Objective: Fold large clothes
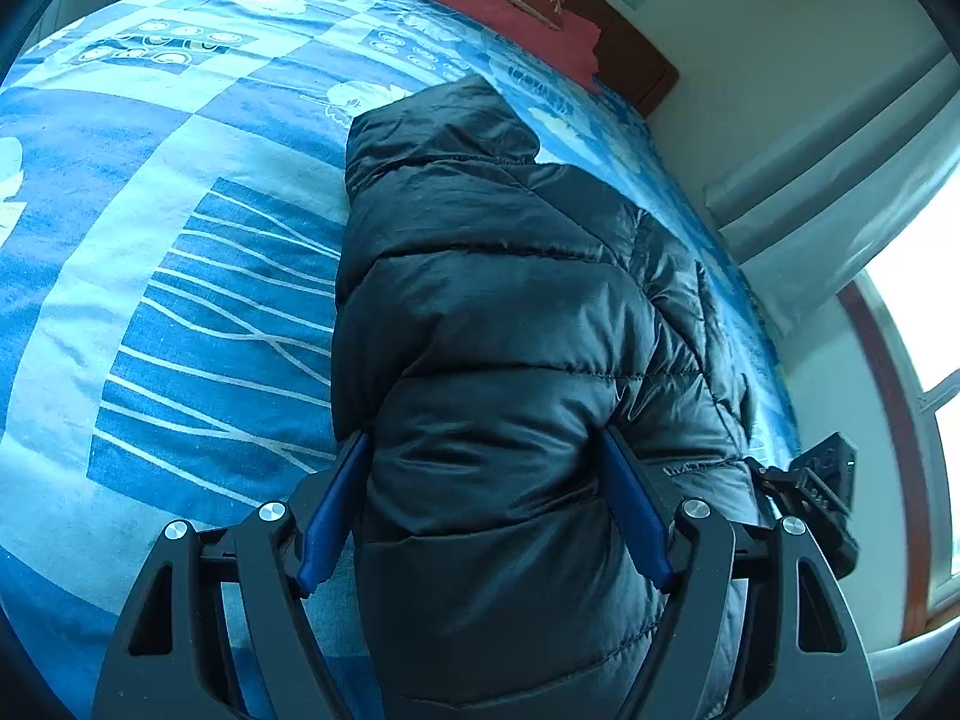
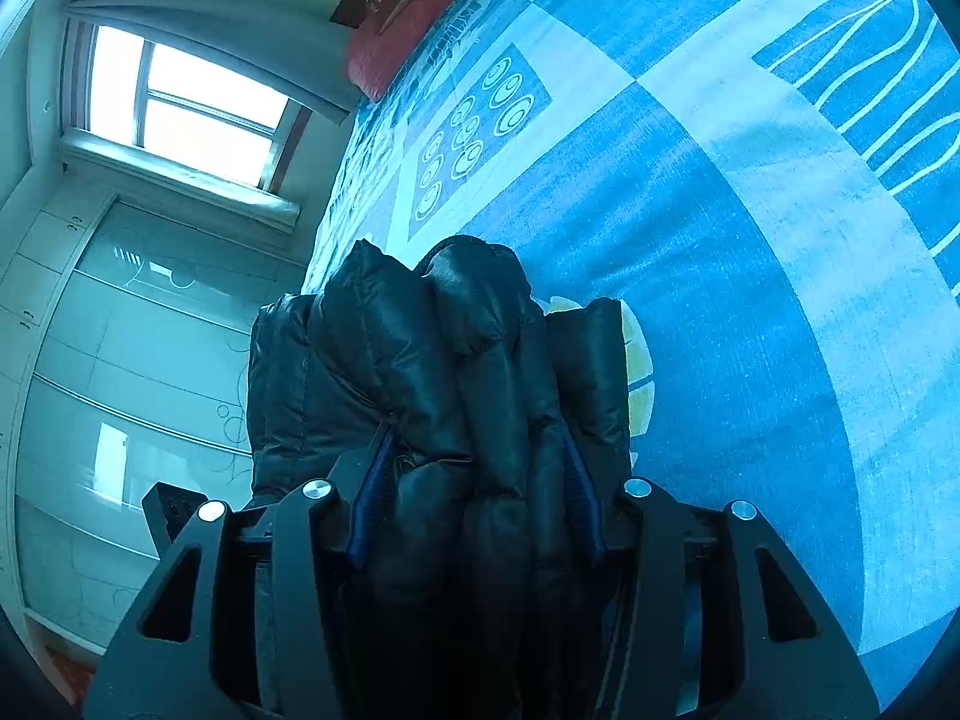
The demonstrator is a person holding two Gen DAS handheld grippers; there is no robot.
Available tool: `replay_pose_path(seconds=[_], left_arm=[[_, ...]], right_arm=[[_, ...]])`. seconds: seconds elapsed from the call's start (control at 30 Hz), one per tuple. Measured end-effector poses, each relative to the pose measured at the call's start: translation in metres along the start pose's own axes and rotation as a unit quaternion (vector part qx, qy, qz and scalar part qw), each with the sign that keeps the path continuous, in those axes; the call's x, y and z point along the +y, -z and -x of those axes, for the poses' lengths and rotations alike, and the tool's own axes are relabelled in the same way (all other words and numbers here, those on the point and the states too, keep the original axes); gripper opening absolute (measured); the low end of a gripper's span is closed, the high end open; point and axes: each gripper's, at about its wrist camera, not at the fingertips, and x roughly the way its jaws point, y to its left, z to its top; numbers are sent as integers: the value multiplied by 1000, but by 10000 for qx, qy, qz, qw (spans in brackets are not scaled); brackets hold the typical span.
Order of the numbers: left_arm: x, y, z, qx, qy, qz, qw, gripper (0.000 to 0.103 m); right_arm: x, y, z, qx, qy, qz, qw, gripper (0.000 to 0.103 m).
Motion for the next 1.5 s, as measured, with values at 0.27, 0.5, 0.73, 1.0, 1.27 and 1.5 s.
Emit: replay_pose_path(seconds=[0.27,0.5,0.73,1.0,1.27,1.5], left_arm=[[18,21,36,-67,449,306,9985,76],[18,36,30,-33,527,349,9980,75],[12,39,22,33,317,257,9992,70],[17,45,39,-49,457,476,9978,74],[11,76,67,-277,561,478,9969,77],[4,84,64,-206,463,312,9982,77]], right_arm=[[2,15,26,-38,-2,66,10000,76],[-14,25,23,26,-102,-140,9998,66],[-23,26,18,-25,-197,-249,9995,52],[-20,43,42,-209,-221,-190,9994,71],[-11,70,66,-168,-447,-90,9988,79],[-9,80,70,-125,-108,-74,9998,59]])
